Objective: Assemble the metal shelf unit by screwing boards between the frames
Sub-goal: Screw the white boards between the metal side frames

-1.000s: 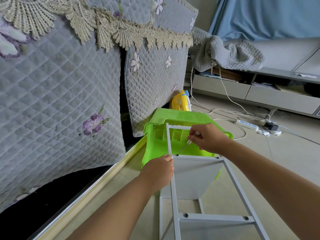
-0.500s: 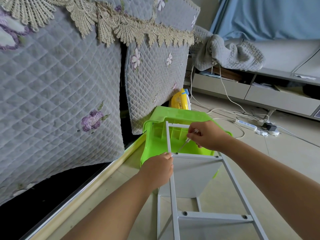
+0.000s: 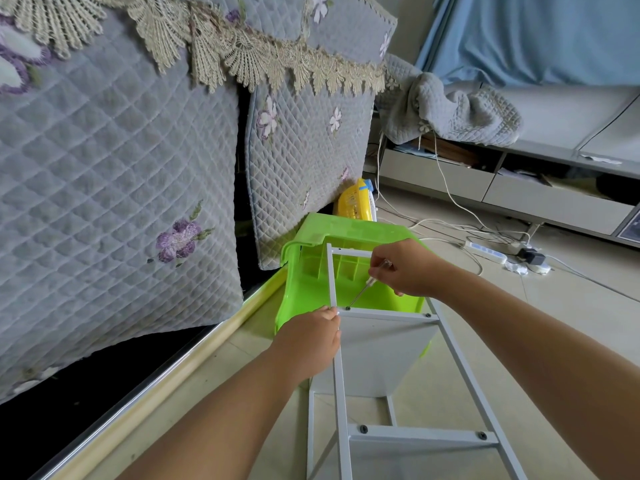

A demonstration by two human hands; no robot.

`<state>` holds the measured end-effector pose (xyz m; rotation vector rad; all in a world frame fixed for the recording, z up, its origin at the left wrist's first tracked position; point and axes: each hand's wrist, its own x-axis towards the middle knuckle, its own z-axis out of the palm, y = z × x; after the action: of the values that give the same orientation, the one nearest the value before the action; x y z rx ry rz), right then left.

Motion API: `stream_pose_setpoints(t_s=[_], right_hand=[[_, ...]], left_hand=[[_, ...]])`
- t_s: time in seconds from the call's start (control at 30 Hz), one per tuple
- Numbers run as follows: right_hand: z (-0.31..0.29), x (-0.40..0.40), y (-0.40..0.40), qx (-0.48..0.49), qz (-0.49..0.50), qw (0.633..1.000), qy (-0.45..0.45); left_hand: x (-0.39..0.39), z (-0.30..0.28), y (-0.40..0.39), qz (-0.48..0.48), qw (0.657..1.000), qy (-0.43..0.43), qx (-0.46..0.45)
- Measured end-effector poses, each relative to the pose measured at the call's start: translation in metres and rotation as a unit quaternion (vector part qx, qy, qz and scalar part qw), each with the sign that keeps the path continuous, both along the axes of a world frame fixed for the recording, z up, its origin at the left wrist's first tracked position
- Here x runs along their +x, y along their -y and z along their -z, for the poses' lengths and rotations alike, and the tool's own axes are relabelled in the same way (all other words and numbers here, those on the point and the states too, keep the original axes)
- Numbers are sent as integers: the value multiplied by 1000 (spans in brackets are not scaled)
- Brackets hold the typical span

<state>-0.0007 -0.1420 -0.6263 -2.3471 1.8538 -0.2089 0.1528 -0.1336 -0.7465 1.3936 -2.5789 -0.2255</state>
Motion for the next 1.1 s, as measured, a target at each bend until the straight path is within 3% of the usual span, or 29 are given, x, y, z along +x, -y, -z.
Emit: stream_pose_setpoints(t_s=[0.4,0.57,0.73,1.1], right_hand=[[-4,-1,-2,17,-30,998,-57],[-9,20,7,30,-34,983,-177],[-22,27,15,109,-19,977,-182],[-21,32,19,2,-61,951,-304]], left_hand=[[0,-3,-1,5,1000,5,1],[-1,-1,-1,0,1000,-5,5],[0,-1,-5,-4,1000,-20,12],[0,0,-7,-13,999,-26,14]])
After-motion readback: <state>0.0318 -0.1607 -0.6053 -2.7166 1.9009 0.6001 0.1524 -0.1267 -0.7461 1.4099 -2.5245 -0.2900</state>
